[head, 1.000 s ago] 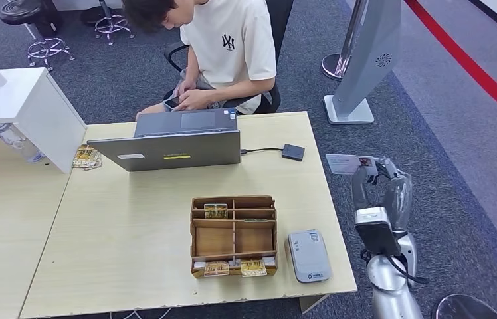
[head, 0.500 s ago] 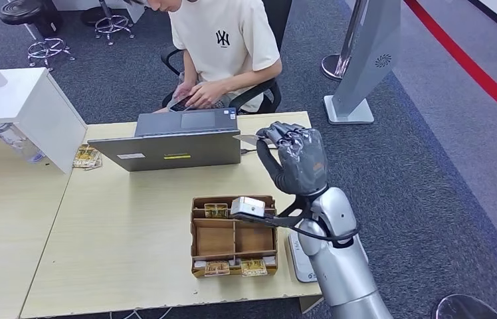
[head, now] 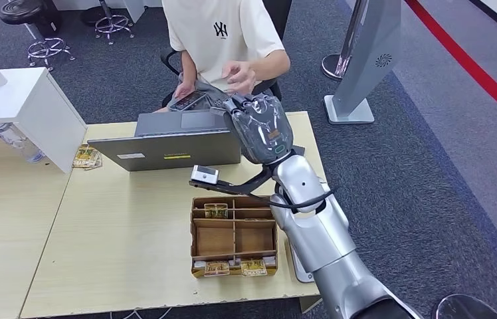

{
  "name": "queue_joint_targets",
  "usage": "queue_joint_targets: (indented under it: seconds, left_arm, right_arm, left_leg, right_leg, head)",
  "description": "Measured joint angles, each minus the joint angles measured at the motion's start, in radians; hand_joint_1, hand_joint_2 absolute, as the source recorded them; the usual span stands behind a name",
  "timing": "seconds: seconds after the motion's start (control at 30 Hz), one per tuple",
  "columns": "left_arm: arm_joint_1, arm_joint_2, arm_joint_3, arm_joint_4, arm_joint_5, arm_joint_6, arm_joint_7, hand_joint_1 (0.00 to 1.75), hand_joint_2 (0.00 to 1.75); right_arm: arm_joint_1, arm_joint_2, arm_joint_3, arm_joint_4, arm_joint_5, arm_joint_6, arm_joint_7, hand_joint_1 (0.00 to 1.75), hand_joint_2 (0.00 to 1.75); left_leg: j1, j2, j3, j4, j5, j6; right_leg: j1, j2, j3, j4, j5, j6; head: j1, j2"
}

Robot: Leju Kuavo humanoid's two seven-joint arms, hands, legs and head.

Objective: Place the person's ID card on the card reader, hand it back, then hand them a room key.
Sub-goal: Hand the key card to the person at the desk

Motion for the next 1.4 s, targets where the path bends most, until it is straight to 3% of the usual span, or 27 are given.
queue_joint_targets:
  seconds: [0.2,0.37,0.4,0.5,0.53,0.7,0.87,0.97,1.03,1.13,1.23,1.3,1.4]
  left_arm:
    - [-0.008,0.000,-0.013,0.000,-0.015,-0.003,0.012,0.00,0.00]
    - [-0.009,0.000,-0.018,0.000,-0.018,-0.003,0.015,0.00,0.00]
    - [-0.009,0.000,-0.019,0.000,-0.018,-0.003,0.016,0.00,0.00]
    - [-0.009,0.000,-0.020,0.000,-0.022,-0.003,0.017,0.00,0.00]
    - [-0.009,0.000,-0.020,0.000,-0.025,-0.003,0.017,0.00,0.00]
    - [-0.008,0.000,-0.020,0.000,-0.055,-0.002,0.020,0.00,0.00]
    - [-0.007,0.000,-0.020,0.000,-0.057,-0.002,0.017,0.00,0.00]
    - [-0.004,0.000,-0.020,0.000,-0.051,0.003,0.012,0.00,0.00]
    - [0.000,0.000,-0.018,0.000,-0.046,0.010,0.005,0.00,0.00]
    - [0.007,0.000,-0.015,0.000,-0.037,0.019,-0.004,0.00,0.00]
    - [0.014,0.000,-0.011,0.000,-0.030,0.024,-0.013,0.00,0.00]
    - [0.018,0.000,-0.008,0.000,-0.024,0.032,-0.020,0.00,0.00]
    - [0.025,0.000,0.004,0.000,-0.016,0.043,-0.030,0.00,0.00]
  right_arm:
    - [-0.065,-0.033,0.116,0.083,0.025,0.000,0.196,1.75,1.75]
    - [-0.081,-0.068,0.187,0.109,0.025,0.000,0.261,1.75,1.75]
    - [-0.082,-0.074,0.197,0.112,0.025,0.000,0.275,1.61,1.75]
    - [-0.085,-0.094,0.224,0.118,0.025,0.000,0.317,0.30,1.75]
    - [-0.086,-0.102,0.230,0.119,0.023,0.001,0.330,0.00,1.75]
    - [-0.103,-0.139,0.267,0.127,0.021,0.009,0.392,0.00,1.75]
    - [-0.066,-0.164,0.274,0.078,0.024,0.002,0.382,0.00,1.75]
    - [0.004,-0.163,0.245,-0.029,0.001,-0.001,0.289,0.00,1.75]
    - [0.074,-0.142,0.192,-0.115,-0.057,-0.002,0.132,0.00,1.75]
    - [0.191,-0.068,0.068,-0.224,-0.164,-0.002,-0.144,0.00,1.75]
    - [0.289,0.004,-0.050,-0.300,-0.244,-0.002,-0.325,0.00,1.75]
    - [0.354,0.040,-0.107,-0.346,-0.302,-0.002,-0.399,0.00,1.75]
    - [0.437,0.059,-0.145,-0.417,-0.355,-0.002,-0.436,0.00,1.75]
  left_leg:
    - [0.000,0.000,0.000,0.000,0.000,0.000]
    - [0.000,0.000,-0.001,0.000,0.000,0.000]
    - [0.000,0.000,-0.001,0.000,0.000,0.000]
    - [0.000,0.000,-0.001,0.000,0.000,0.000]
    - [0.000,0.000,-0.001,0.000,0.000,0.000]
    - [0.000,0.000,-0.001,0.000,0.000,0.000]
    - [0.000,0.000,-0.001,0.001,0.000,0.000]
    - [0.000,-0.001,-0.002,0.000,-0.001,0.000]
    - [0.000,-0.001,-0.002,0.000,-0.001,0.000]
    - [0.000,-0.001,-0.003,0.000,-0.002,0.000]
    - [0.000,-0.001,-0.003,0.000,-0.002,0.000]
    - [0.000,-0.001,-0.003,0.000,-0.002,0.000]
    - [0.000,-0.001,-0.003,0.000,-0.002,0.000]
  right_leg:
    - [0.000,0.000,0.000,0.000,0.000,0.000]
    - [0.000,0.000,-0.001,0.000,0.000,0.000]
    - [0.000,0.000,-0.001,0.000,0.000,0.000]
    - [0.000,0.000,-0.001,0.000,0.000,0.000]
    - [0.000,0.000,-0.001,0.000,0.000,0.000]
    - [0.000,0.000,-0.001,0.000,0.000,0.000]
    - [0.000,0.000,-0.002,0.000,0.000,0.000]
    - [0.000,0.000,-0.002,0.000,0.000,0.000]
    - [0.000,-0.001,-0.002,0.000,-0.001,0.000]
    - [0.000,-0.001,-0.003,0.000,-0.002,0.000]
    - [0.001,-0.001,-0.003,0.000,-0.002,0.000]
    - [0.000,-0.001,-0.003,0.000,-0.002,0.000]
    - [0.000,-0.001,-0.003,0.000,-0.002,0.001]
  head:
    - [0.000,0.000]
    - [0.000,0.000]
    - [0.000,0.000]
    - [0.000,0.000]
    - [0.000,0.000]
    - [0.000,0.000]
    - [0.000,0.000]
    - [0.000,0.000]
    - [0.000,0.000]
    - [0.000,0.000]
    - [0.000,0.000]
    - [0.000,0.000]
    - [0.001,0.000]
